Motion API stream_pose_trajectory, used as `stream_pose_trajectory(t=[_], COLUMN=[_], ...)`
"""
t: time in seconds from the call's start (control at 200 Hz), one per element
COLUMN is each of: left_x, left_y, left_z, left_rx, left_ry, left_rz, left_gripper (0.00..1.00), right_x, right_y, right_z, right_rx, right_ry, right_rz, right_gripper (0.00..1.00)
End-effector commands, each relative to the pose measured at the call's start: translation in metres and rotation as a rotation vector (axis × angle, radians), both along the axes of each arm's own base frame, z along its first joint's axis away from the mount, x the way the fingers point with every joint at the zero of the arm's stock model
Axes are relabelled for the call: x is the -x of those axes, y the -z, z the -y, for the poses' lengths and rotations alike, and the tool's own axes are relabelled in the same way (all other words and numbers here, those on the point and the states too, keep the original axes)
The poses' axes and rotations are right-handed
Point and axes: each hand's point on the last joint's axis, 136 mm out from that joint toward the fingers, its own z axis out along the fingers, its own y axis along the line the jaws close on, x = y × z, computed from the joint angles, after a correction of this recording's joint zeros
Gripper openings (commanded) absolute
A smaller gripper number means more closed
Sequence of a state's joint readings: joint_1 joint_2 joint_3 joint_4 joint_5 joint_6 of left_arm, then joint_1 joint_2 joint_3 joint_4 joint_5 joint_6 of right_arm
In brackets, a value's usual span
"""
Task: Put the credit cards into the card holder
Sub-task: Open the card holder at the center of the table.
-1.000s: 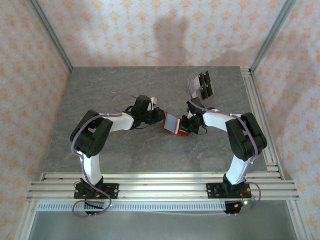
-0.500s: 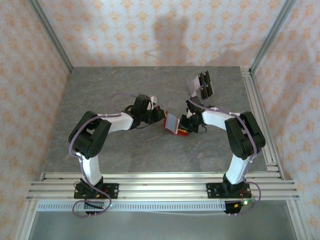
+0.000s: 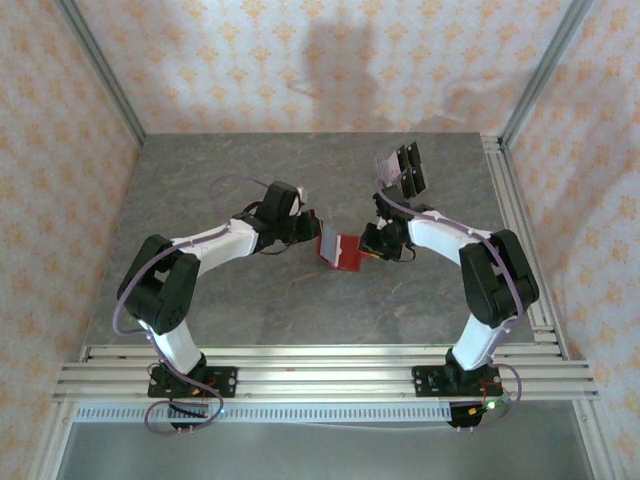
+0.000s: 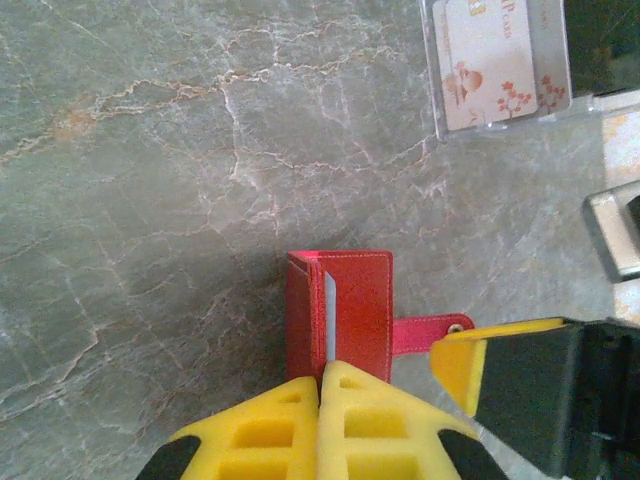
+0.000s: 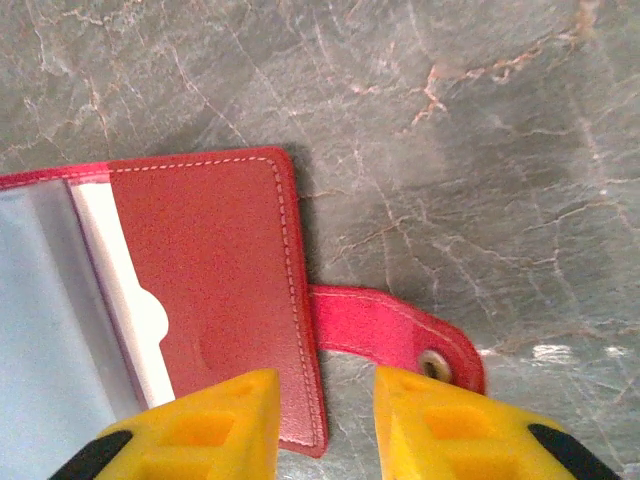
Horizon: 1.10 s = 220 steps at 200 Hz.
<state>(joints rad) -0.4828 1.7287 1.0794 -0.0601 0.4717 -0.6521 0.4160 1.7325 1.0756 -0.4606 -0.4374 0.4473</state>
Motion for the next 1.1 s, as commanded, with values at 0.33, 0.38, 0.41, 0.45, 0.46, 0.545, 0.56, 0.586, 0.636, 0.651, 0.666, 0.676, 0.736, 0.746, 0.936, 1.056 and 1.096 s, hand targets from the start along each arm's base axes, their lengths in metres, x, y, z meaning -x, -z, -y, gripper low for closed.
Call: stream_pose_trajectory(t=[0.33,0.38,0.41,0.45,0.46,0.545,0.56,0.586,0.636,0.651,0.666,0.676,0.736,0.746,0.936,1.056,1.096], left_x=[0.012,0.013,0.014,0.016,0.015,0.017,0.017,0.017,0.017,0.017,0.018,0.018,0.019,0.019,0.021,0.023,0.023], left_y=[-0.001,0.000,0.001,0.003,0.003,0.008,0.009,0.009,0.010,0.010,0.011,0.011,0.012,0.012,0.012,0.015,0.015], left_z=[0.033,0.040,0.044,0.049,0.050,0.052,0.051,0.050,0.046,0.045,0.043,0.042,0.036,0.035,0.020,0.014,0.013], left_rx=[-0.144,-0.146,-0.145,-0.147,-0.148,-0.169,-0.170,-0.174,-0.191,-0.196,-0.203,-0.205,-0.223,-0.227,-0.247,-0.243,-0.240], left_ry=[0.093,0.105,0.112,0.121,0.122,0.119,0.117,0.110,0.102,0.099,0.096,0.094,0.080,0.077,0.032,0.021,0.020], left_rz=[-0.001,-0.003,-0.005,-0.007,-0.005,-0.008,-0.009,-0.007,-0.004,-0.002,-0.004,-0.004,0.004,0.003,0.021,0.020,0.021], left_gripper=[0.00,0.00,0.00,0.00,0.00,0.00,0.00,0.00,0.00,0.00,0.00,0.00,0.00,0.00,0.00,0.00,0.00], right_x=[-0.001,-0.001,0.000,0.001,0.001,0.002,0.003,0.003,0.003,0.003,0.003,0.003,0.003,0.003,0.005,0.005,0.004], right_y=[0.043,0.047,0.049,0.051,0.052,0.054,0.055,0.053,0.051,0.050,0.048,0.047,0.041,0.040,0.011,-0.007,-0.012], right_z=[-0.003,-0.003,-0.003,-0.003,-0.002,0.000,0.000,0.001,0.003,0.004,0.005,0.005,0.010,0.011,0.021,0.017,0.014], right_rx=[-0.011,-0.008,-0.006,-0.003,-0.003,0.007,0.011,0.015,0.027,0.033,0.039,0.042,0.060,0.062,0.092,0.061,0.045], right_ry=[0.032,0.031,0.032,0.032,0.032,0.034,0.033,0.030,0.026,0.026,0.026,0.024,0.027,0.027,0.029,0.012,0.003], right_rz=[-0.067,-0.072,-0.079,-0.083,-0.085,-0.088,-0.089,-0.086,-0.083,-0.081,-0.078,-0.075,-0.062,-0.058,-0.005,0.025,0.034], right_gripper=[0.17,0.16,0.16,0.16,0.16,0.15,0.15,0.15,0.15,0.15,0.15,0.15,0.15,0.15,0.19,0.26,0.28])
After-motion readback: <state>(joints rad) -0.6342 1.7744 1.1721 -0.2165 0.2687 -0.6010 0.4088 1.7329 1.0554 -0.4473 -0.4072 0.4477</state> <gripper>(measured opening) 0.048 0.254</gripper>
